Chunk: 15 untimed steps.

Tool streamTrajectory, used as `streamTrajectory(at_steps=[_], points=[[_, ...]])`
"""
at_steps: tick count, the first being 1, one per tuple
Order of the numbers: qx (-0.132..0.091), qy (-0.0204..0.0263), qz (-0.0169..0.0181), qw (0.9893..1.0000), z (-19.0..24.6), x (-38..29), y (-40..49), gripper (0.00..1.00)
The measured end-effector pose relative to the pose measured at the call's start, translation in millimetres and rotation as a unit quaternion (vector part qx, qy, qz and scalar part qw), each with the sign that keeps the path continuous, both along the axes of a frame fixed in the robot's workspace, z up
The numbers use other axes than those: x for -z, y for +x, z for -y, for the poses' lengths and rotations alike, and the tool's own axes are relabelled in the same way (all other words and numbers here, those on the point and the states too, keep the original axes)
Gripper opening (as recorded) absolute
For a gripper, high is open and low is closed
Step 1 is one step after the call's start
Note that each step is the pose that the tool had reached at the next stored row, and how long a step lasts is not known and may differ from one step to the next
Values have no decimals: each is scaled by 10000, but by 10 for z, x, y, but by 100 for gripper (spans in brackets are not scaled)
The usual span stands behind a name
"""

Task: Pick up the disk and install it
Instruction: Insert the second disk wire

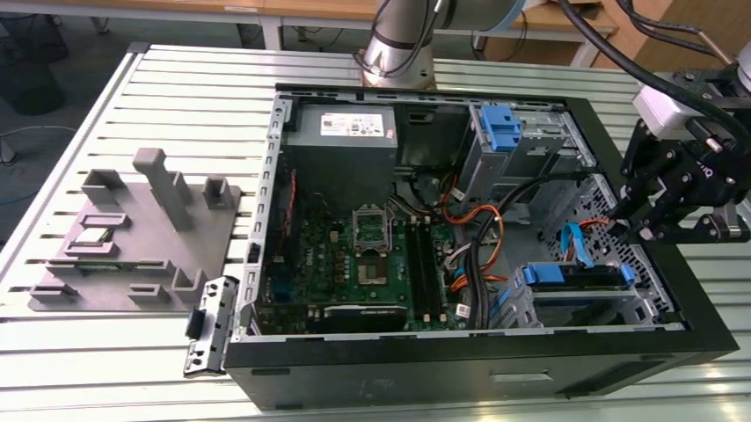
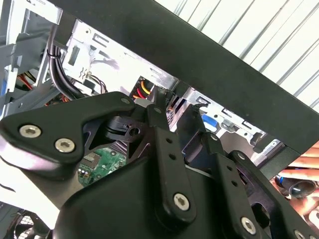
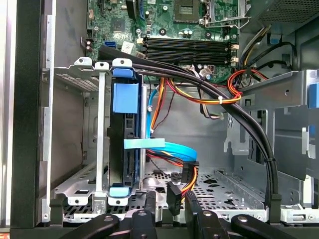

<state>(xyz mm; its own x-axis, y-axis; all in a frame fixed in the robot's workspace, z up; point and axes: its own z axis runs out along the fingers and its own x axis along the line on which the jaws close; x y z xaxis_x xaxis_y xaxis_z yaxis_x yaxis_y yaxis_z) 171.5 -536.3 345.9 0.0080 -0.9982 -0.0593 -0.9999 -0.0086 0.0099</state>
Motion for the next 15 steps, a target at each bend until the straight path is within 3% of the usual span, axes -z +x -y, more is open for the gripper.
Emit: streamTrajectory(at_steps=[8,9,13,14,15], points=[[0,-4,0,10000,0,0,0,35],[0,-4,0,10000,0,0,0,29],[0,-8,0,10000,0,0,0,27],[0,-8,0,10000,0,0,0,20],[0,-9,0,10000,0,0,0,20]])
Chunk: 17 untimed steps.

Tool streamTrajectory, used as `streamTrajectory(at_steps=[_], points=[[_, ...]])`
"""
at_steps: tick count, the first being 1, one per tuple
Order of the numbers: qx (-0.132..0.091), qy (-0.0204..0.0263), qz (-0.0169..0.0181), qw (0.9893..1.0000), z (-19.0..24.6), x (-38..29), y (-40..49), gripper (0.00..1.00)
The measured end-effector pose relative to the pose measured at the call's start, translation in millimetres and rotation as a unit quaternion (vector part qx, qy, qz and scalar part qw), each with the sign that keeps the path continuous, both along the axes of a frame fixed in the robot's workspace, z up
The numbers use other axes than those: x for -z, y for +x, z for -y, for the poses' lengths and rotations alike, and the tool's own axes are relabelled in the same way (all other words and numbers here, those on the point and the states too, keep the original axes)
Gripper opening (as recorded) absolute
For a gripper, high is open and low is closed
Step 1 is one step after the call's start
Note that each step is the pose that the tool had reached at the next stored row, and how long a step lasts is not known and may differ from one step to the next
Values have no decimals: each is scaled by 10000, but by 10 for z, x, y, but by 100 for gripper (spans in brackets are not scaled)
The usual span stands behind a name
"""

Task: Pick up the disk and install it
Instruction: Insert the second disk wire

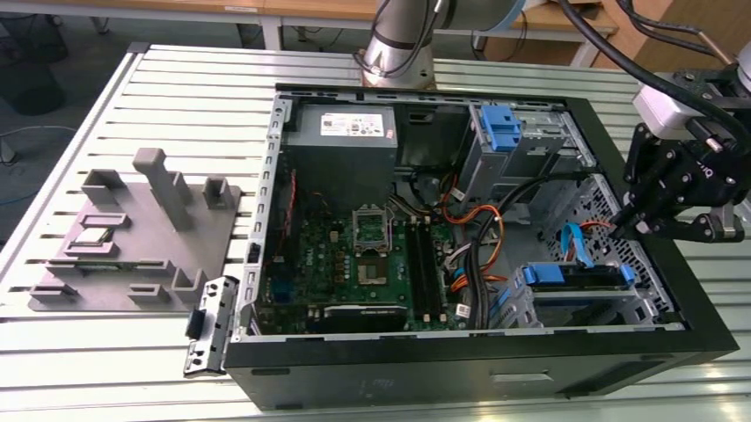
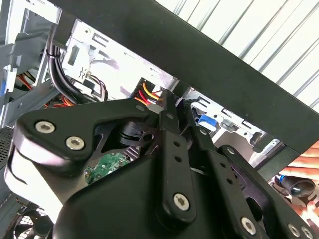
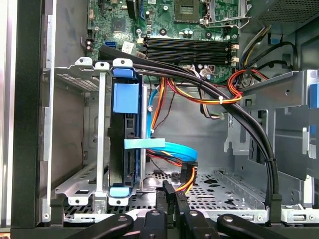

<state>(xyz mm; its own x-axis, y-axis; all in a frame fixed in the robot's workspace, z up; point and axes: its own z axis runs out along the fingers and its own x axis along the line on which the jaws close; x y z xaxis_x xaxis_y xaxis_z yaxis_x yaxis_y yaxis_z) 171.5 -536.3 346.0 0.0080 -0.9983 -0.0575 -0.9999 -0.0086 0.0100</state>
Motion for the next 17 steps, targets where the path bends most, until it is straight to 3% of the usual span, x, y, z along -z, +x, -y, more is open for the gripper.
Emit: streamTrajectory(at_steps=[9,14,17], points=[[0,-3,1,10000,-1,0,-4,16],[0,-1,88,10000,9,0,-103,16],[0,0,143,9999,37,0,-147,16]])
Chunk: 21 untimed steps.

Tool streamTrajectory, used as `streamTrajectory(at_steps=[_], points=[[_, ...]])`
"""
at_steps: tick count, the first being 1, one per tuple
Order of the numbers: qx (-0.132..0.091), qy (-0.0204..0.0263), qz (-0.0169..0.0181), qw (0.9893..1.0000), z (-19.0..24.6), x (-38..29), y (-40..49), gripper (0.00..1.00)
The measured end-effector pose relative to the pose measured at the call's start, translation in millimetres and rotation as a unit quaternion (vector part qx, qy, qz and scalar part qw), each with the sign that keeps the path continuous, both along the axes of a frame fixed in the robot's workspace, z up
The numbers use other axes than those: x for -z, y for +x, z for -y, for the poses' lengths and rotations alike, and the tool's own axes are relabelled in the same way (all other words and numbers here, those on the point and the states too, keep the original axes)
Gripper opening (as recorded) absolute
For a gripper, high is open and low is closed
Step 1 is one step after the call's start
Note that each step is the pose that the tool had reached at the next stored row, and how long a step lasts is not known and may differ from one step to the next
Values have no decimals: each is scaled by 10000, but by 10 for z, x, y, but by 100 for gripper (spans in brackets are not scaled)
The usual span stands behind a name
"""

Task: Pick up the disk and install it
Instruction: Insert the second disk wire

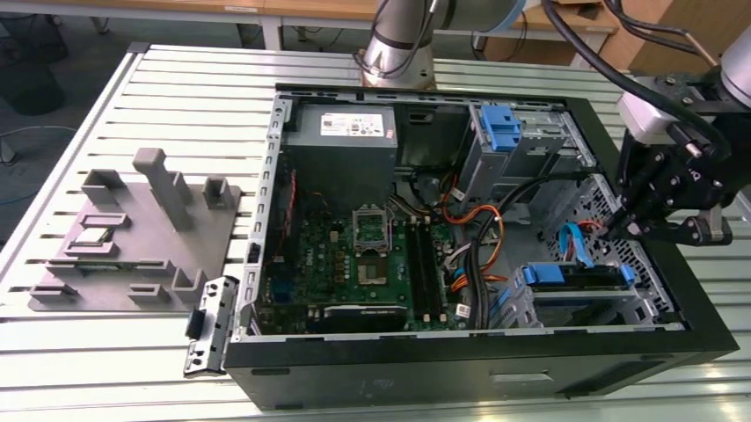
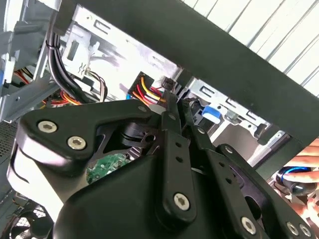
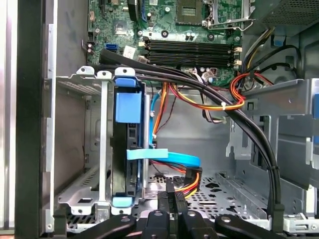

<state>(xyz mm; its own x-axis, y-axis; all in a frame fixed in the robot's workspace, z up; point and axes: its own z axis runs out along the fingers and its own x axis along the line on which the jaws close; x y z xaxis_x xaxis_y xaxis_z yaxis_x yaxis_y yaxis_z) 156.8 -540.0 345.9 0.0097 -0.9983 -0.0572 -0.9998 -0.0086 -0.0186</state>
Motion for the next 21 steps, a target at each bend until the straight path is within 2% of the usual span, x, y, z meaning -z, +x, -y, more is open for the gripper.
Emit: streamTrajectory(at_steps=[6,10,12,21], points=[[0,-1,93,10000,88,-1,-46,16],[0,-2,140,9999,145,-1,-75,16],[0,-9,152,9999,170,0,-91,16],[0,-27,153,9999,272,17,-95,16]])
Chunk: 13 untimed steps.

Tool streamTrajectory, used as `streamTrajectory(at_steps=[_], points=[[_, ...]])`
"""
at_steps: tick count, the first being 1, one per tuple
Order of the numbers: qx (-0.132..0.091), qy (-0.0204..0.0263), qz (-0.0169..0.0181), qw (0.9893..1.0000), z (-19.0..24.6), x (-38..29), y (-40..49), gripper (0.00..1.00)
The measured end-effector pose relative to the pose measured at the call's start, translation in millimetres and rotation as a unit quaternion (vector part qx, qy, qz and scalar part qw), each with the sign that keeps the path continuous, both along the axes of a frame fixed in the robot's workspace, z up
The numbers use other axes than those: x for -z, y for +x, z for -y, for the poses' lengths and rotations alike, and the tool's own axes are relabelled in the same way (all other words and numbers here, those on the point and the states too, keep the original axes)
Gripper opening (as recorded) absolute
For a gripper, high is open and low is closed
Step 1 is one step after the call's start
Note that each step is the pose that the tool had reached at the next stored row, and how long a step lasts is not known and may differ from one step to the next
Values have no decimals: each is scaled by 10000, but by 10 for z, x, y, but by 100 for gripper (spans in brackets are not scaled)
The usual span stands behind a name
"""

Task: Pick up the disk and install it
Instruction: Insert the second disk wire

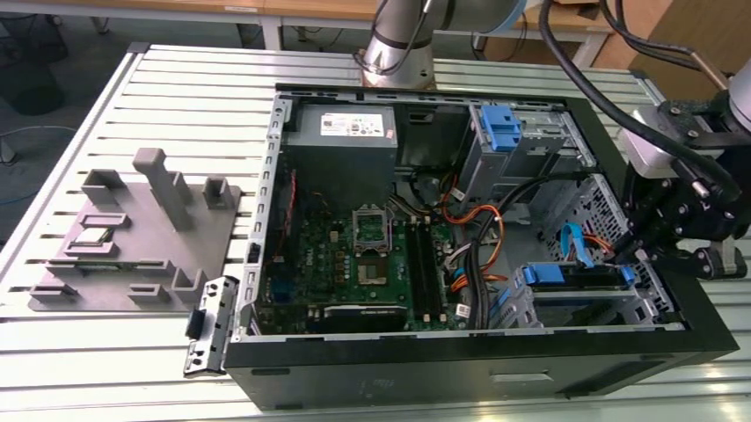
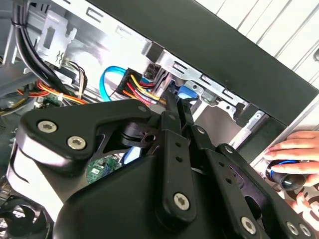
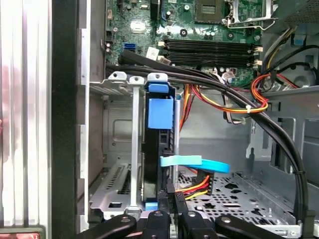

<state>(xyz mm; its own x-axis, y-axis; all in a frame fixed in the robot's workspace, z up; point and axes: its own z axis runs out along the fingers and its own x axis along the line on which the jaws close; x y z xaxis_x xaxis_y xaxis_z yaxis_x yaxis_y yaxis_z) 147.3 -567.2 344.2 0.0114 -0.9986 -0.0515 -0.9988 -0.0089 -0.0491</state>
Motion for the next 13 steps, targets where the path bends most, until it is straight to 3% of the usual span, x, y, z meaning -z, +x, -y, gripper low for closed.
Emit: streamTrajectory(at_steps=[5,13], points=[[0,0,0,10000,25,34,0,16],[0,-3,0,10000,30,53,-8,16]])
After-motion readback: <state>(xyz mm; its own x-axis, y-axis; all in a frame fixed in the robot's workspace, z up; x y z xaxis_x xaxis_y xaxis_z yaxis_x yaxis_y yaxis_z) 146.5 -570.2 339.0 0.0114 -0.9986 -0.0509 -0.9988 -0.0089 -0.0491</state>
